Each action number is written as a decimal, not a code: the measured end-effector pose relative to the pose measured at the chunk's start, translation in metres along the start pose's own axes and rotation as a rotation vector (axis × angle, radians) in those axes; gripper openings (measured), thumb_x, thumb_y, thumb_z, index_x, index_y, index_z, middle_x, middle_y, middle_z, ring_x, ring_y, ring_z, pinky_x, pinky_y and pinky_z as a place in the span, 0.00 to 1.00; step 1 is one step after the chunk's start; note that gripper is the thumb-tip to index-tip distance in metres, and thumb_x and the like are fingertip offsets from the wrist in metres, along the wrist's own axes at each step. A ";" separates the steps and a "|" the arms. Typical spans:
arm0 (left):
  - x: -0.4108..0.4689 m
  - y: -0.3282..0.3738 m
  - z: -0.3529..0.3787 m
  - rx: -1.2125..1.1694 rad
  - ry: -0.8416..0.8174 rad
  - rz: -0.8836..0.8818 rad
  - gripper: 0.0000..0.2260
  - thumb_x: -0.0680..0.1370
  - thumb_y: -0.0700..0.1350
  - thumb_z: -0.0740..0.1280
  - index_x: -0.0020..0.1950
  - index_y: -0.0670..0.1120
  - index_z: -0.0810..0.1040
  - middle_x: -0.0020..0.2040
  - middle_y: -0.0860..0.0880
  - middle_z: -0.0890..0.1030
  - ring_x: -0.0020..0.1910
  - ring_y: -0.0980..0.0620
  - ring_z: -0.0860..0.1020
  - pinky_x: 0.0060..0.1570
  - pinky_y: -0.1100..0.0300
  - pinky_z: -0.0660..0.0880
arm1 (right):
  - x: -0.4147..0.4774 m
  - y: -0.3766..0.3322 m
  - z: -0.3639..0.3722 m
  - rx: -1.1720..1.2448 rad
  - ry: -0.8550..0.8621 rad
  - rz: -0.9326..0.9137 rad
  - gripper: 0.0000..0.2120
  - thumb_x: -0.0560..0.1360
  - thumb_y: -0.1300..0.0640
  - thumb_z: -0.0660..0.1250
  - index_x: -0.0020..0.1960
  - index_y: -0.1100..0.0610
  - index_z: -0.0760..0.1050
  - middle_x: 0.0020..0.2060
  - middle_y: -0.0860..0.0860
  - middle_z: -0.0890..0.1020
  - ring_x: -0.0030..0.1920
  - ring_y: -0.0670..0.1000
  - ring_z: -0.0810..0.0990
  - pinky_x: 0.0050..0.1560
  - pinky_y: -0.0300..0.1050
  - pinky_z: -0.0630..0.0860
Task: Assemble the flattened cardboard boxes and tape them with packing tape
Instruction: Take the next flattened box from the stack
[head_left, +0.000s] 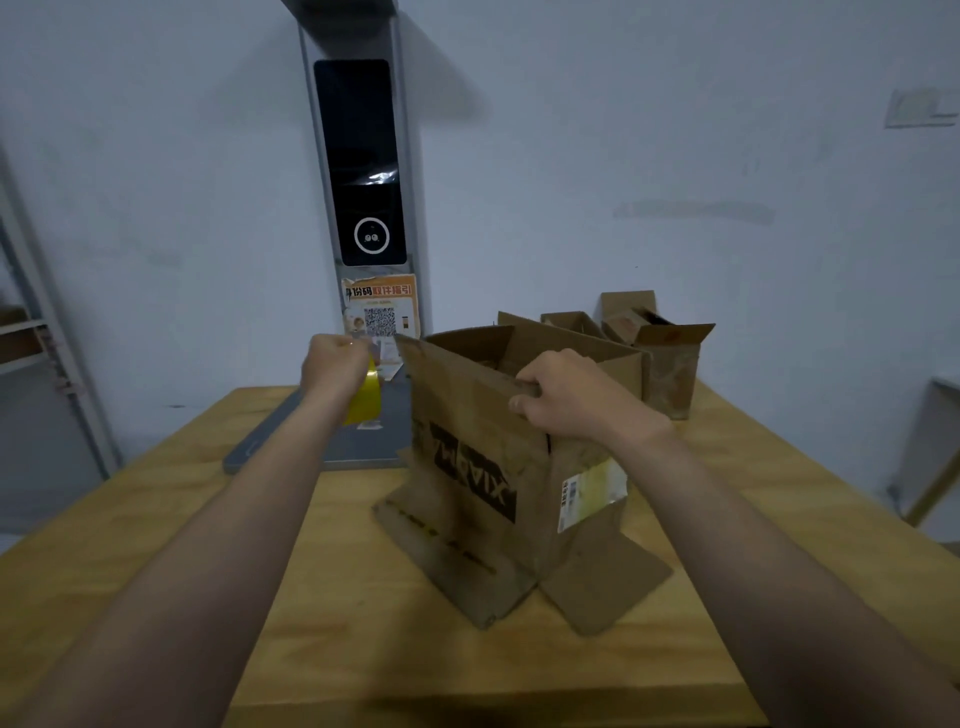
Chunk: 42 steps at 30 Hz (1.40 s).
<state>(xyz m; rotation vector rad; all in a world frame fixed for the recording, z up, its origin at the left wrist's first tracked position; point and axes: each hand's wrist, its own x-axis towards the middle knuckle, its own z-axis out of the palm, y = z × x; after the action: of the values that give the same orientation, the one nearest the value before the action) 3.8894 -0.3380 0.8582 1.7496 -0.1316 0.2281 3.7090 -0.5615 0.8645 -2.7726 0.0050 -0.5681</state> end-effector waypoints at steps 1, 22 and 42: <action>-0.001 -0.005 -0.007 0.004 0.038 -0.007 0.18 0.77 0.52 0.69 0.63 0.44 0.77 0.60 0.42 0.83 0.57 0.35 0.82 0.61 0.40 0.78 | -0.002 0.002 0.000 0.032 -0.007 -0.008 0.20 0.79 0.52 0.69 0.29 0.50 0.71 0.22 0.42 0.73 0.25 0.41 0.73 0.31 0.42 0.65; -0.035 -0.062 -0.033 0.042 -0.319 0.068 0.15 0.82 0.44 0.56 0.52 0.53 0.83 0.44 0.40 0.83 0.30 0.41 0.84 0.27 0.54 0.79 | -0.028 0.095 0.025 0.496 0.280 0.094 0.04 0.80 0.53 0.69 0.48 0.45 0.77 0.41 0.37 0.81 0.43 0.36 0.78 0.44 0.43 0.70; -0.019 -0.068 0.025 0.526 0.010 0.104 0.36 0.64 0.66 0.81 0.63 0.52 0.70 0.56 0.48 0.80 0.53 0.44 0.81 0.51 0.43 0.81 | 0.017 0.120 0.053 0.260 0.252 0.302 0.38 0.75 0.59 0.73 0.78 0.42 0.59 0.75 0.49 0.61 0.73 0.59 0.61 0.73 0.59 0.64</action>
<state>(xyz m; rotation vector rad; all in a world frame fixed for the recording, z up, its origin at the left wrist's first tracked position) 3.8879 -0.3503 0.7845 2.2669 -0.1664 0.3718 3.7520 -0.6605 0.7888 -2.3726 0.3716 -0.7692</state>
